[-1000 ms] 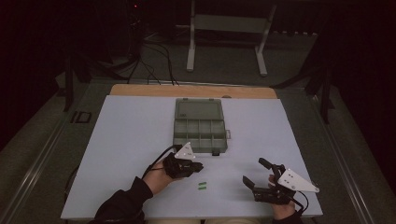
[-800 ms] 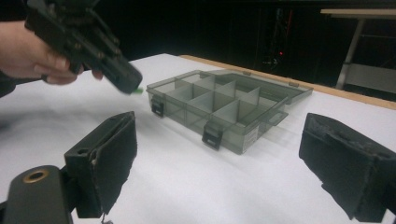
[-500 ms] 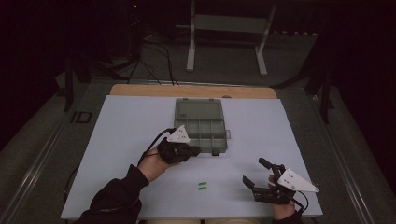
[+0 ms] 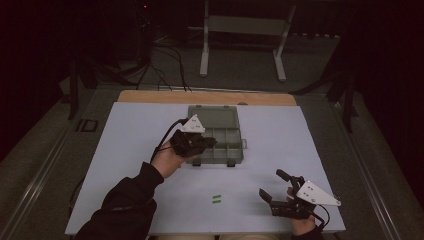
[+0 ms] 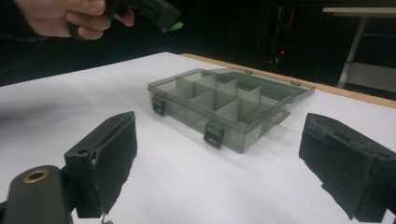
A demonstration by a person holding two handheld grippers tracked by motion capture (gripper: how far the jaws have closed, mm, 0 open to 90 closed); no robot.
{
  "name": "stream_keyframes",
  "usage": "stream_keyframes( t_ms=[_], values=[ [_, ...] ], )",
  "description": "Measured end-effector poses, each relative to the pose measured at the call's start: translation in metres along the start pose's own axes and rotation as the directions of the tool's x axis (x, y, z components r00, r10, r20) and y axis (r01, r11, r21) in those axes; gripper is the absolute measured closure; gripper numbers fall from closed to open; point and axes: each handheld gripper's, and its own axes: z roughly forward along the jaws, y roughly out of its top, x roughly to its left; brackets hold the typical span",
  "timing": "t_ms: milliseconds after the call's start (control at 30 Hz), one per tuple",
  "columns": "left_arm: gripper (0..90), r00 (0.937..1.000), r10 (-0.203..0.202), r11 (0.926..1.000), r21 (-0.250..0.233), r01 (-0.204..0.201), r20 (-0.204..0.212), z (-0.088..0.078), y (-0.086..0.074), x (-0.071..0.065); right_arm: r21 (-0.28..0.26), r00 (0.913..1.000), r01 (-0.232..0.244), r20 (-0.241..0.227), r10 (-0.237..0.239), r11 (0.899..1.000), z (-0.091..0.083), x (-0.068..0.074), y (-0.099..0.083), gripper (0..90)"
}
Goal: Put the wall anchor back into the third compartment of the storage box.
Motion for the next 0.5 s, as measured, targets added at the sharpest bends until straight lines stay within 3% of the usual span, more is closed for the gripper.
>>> stream_keyframes(
  t_ms=[233, 500],
  values=[
    [83.3, 0.9987, -0.025, 0.9996, -0.014, 0.025, -0.044, 0.01, 0.015, 0.007, -0.003, 1.0, 0.003, 0.005, -0.003, 1.0, 0.0, 0.0, 0.0, 11.3],
    [83.3, 0.9935, -0.072, 0.9972, -0.026, 0.07, -0.088, 0.022, 0.023, 0.012, -0.007, 1.0, 0.0, 0.005, 0.0, 1.0, -0.001, 0.0, 0.0, 11.2]
  ],
)
